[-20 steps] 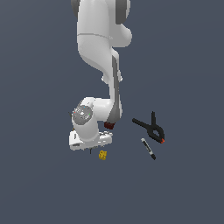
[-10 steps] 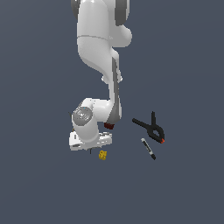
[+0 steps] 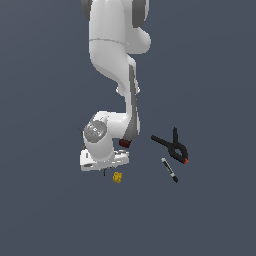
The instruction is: Pick up a designated object from a clutter of objects.
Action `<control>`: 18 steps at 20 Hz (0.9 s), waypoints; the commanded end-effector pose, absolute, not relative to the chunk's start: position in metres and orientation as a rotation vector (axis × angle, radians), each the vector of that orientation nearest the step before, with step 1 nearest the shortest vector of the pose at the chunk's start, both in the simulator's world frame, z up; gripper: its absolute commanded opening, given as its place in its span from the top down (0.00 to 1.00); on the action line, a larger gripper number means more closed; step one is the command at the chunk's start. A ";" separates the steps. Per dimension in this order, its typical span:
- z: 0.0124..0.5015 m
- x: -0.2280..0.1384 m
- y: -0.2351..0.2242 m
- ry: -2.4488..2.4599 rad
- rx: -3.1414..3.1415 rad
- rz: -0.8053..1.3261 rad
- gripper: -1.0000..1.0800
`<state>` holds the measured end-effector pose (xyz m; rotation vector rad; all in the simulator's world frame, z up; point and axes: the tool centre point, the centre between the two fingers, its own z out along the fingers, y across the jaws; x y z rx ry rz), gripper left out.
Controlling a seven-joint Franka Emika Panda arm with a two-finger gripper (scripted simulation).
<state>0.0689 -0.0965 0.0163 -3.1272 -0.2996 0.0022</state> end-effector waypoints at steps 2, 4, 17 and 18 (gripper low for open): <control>0.024 0.065 -0.089 -0.301 -3.127 0.000 1.00; 0.030 0.062 -0.083 -0.301 -3.127 0.000 1.00; 0.106 0.018 -0.008 -0.301 -3.128 0.000 1.00; 0.114 0.013 -0.001 -0.301 -3.128 0.000 1.00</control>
